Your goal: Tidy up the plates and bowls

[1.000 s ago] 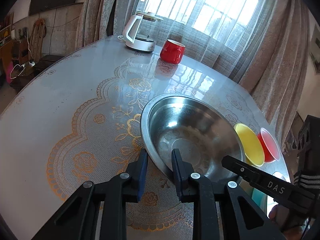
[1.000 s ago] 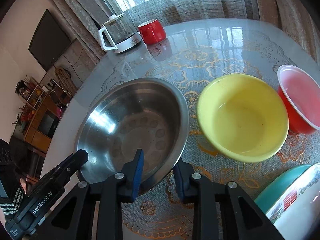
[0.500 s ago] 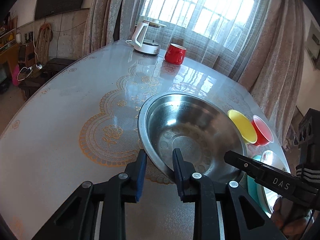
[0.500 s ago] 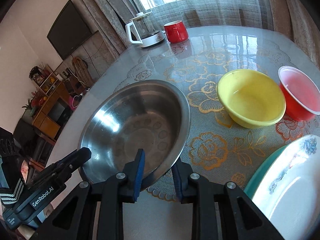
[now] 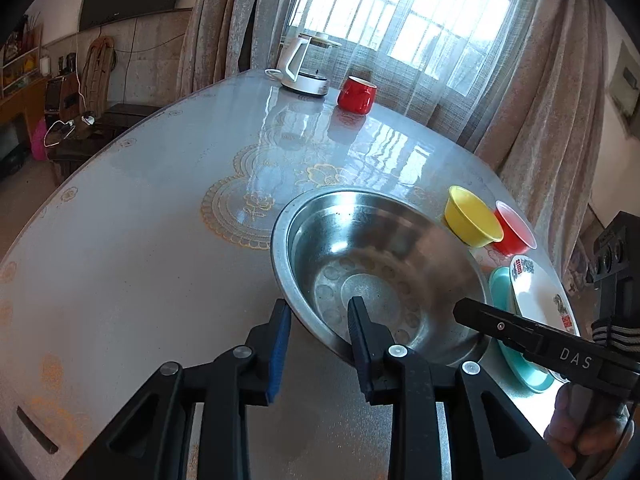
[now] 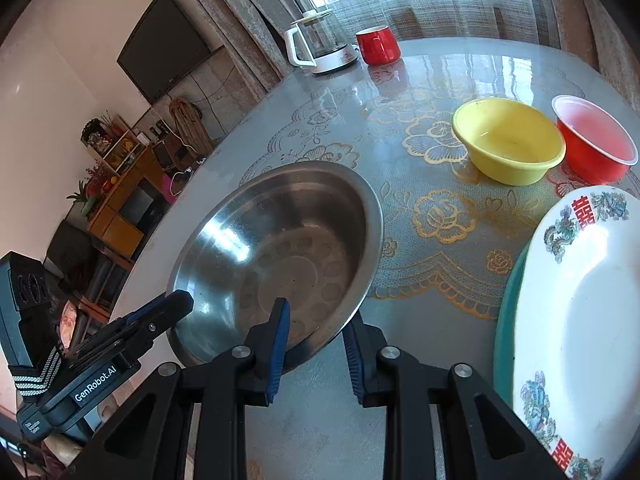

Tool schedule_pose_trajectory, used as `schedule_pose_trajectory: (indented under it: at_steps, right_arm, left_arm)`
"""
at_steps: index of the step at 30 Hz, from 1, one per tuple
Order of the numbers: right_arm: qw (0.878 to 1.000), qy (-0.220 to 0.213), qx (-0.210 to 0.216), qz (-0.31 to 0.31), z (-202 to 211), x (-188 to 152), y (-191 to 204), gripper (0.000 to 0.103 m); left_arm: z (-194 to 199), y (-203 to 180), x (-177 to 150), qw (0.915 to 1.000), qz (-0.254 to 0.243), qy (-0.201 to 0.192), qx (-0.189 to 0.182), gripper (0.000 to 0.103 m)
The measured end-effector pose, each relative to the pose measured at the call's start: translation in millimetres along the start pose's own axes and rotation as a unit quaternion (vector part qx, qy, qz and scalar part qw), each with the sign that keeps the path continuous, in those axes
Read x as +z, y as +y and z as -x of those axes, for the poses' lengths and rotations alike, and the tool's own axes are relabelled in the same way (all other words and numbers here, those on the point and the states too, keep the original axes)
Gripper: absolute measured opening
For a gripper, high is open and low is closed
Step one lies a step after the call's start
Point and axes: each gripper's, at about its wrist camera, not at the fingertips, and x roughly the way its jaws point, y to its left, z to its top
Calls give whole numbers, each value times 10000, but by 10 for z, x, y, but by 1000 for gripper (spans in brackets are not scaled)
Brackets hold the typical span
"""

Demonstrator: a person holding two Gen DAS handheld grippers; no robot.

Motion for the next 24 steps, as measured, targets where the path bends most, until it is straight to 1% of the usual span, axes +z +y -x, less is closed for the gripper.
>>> schedule_pose_trajectory:
  at_steps: [3, 7, 11, 15, 17, 20, 24]
  right_arm:
    - [10000, 53, 51, 14, -2, -64, 8, 27]
    - [10000, 71, -21, -4, -16, -85, -1, 27]
    - [10000, 25, 12, -88, 31, -114, -60, 27]
    - [9999, 24, 52, -101, 57, -148, -52, 27]
    - [9999, 69, 57, -127, 35, -172, -64, 29]
    - [9998, 38, 78, -206, 19, -197, -87, 29]
    - [9996, -19, 118, -252, 50, -171, -108, 31]
  left_arm:
    - [23, 5, -81, 10000, -42, 35, 75, 30]
    - [36, -21, -142, 9999, -71, 59, 108, 30]
    - [80, -41, -149, 9999, -84, 70, 4, 31]
    - [101, -46, -160, 9999, -120, 88, 20, 31]
    - [91, -53, -199, 9997, -188, 119, 42, 31]
    - [138, -88, -245, 9996, -293, 16, 27, 34]
    - [133, -75, -242, 9996, -279, -15, 99, 35]
